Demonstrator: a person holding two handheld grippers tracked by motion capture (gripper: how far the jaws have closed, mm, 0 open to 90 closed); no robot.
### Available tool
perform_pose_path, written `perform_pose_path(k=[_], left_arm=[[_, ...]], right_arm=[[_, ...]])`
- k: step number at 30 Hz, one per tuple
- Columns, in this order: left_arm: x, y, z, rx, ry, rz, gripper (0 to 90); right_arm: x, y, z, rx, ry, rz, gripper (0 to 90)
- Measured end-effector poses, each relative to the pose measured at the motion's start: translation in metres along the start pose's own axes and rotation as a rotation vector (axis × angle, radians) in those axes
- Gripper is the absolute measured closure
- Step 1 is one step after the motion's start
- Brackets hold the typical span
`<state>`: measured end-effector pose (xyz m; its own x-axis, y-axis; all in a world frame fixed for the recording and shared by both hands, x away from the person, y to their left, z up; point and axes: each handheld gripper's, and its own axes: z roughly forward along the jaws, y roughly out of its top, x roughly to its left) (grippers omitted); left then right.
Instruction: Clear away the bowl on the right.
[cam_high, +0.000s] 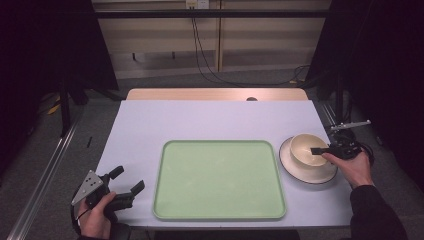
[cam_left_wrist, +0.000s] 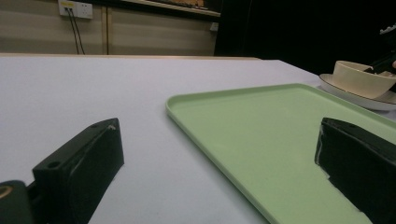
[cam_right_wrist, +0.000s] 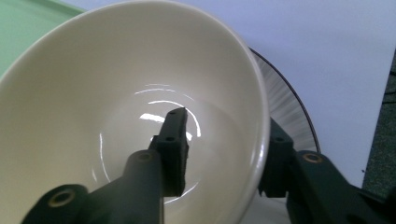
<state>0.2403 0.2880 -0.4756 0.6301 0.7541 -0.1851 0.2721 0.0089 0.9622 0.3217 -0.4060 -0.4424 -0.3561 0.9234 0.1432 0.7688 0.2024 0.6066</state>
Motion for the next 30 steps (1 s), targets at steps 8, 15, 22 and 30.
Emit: perform_pose_path(k=[8,15,22,30], left_arm=[[-0.0005,-0.0001,0.0003,-0.002,-0.003,-0.004,1.3],[-0.0005,-0.0001,0.0006,0.0,-0.002,-0.005,1.3],[-0.0005,-0.0001,0.0003,-0.001,-0.002,-0.004,1.3],[-0.0004,-0.0002,0.0,-0.001,-0.002,-0.003,1.3]], right_arm=[[-0.0052,-0.0018,0.0016,0.035,0.0,0.021,71.0],[-0.0068,0.0002,0.0026,0.048,0.005,0.031,72.9],[-0.0052,0.0062,0.0038,0.076,-0.016,0.034,82.2],[-0.005,0.0062,0.0044,0.063,0.006,0.056,83.5]])
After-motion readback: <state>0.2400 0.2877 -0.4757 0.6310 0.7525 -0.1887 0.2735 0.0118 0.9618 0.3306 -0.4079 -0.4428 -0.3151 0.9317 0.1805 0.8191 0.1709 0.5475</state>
